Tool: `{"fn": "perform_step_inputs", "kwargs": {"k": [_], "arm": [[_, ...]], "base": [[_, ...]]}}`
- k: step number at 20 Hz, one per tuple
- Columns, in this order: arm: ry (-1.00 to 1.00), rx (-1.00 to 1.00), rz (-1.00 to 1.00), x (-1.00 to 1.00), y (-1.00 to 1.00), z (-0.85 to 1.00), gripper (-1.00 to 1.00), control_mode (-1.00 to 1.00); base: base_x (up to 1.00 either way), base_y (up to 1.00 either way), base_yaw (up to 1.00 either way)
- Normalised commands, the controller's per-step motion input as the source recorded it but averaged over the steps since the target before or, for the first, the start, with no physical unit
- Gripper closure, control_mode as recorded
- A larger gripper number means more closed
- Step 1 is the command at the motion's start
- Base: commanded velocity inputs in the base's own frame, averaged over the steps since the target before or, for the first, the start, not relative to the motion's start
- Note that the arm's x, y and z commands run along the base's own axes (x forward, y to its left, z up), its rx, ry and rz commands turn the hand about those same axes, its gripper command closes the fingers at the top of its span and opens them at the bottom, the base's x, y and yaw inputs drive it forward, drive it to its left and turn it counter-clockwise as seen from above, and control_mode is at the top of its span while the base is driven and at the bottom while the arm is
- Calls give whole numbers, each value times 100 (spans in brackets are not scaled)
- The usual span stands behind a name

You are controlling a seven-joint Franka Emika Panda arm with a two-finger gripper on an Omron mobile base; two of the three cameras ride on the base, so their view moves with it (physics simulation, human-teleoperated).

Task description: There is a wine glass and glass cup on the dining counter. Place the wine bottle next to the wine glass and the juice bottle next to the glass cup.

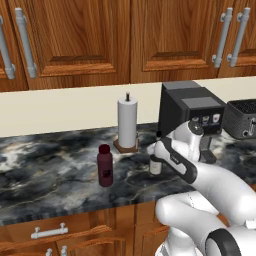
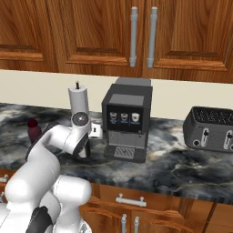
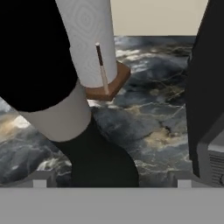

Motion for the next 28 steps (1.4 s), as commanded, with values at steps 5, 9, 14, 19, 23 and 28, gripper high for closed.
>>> {"fn": "perform_step_inputs", "kwargs": {"k": [5,9,14,19,23,28], "arm": [[0,0,0,3,19,-23,-100,-100],[0,0,0,6,26,-24,-100,-100],[0,0,0,1,10,-24,-100,-100],[0,0,0,0,3,-13,100,-100],[0,0,1,-1,0,0,100,-100],[0,0,0,-17,0,52,100,-100]], "base": [[0,0,0],[0,0,0],[0,0,0],[0,0,0],[0,0,0],[0,0,0]]}}
